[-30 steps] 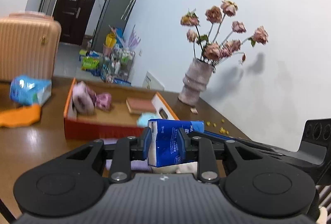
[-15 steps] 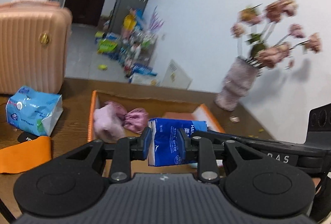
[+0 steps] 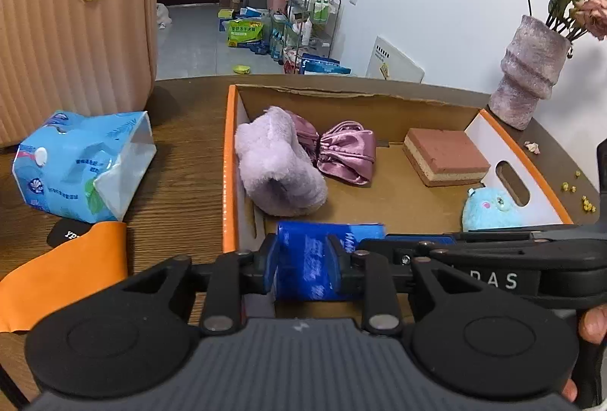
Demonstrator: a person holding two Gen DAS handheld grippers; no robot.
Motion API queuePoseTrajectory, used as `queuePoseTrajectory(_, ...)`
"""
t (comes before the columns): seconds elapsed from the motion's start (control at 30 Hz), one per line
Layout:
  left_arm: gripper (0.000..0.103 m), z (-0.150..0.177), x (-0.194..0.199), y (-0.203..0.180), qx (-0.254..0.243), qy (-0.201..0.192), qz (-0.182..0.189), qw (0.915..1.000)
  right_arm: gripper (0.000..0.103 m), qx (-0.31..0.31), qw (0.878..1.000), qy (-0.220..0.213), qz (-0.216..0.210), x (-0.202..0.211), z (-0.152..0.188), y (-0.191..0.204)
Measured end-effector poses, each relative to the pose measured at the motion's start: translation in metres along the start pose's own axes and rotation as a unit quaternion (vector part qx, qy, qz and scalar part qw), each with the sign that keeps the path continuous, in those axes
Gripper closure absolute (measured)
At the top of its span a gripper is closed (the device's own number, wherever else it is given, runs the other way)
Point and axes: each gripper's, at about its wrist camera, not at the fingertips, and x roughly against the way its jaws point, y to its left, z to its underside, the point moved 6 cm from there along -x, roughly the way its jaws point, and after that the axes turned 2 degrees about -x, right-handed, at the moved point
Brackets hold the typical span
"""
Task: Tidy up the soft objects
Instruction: 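Lower the tissue pack into the box and open both tools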
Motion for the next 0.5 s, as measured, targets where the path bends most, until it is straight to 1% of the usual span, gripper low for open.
queuePoseTrajectory(0.1, 0.063, -0.001, 0.012, 0.0, 0.001, -0.006, 0.006, 1.0, 0.074, 0.004, 1.0, -0.005, 0.0, 0.009, -0.003, 0.001)
queuePoseTrajectory(0.17, 0.063, -0.004, 0.022, -0.003, -0.002, -0.014, 0.003, 0.9999, 0.072, 0.012, 1.0, -0.01, 0.003, 0.02, -0.005, 0.003)
queuePoseTrajectory(0.23, 0.059, -0.009, 0.031, -0.009, -0.001, -0.019, 0.003, 0.9998, 0.072, 0.023, 1.0, -0.018, 0.006, 0.036, -0.008, 0.007)
queuePoseTrajectory(0.33, 0.049, -0.01, 0.052, -0.015, -0.008, -0.035, 0.001, 0.9993, 0.071, 0.046, 0.998, -0.042, 0.014, 0.071, -0.01, 0.015)
queuePoseTrajectory(0.43, 0.046, -0.006, 0.08, -0.022, -0.018, -0.052, 0.002, 0.9985, 0.066, 0.069, 0.995, -0.066, 0.024, 0.112, -0.011, 0.022)
queuePoseTrajectory(0.5, 0.043, -0.004, 0.101, -0.026, -0.023, -0.065, 0.001, 0.9976, 0.065, 0.079, 0.993, -0.082, 0.032, 0.14, -0.01, 0.024)
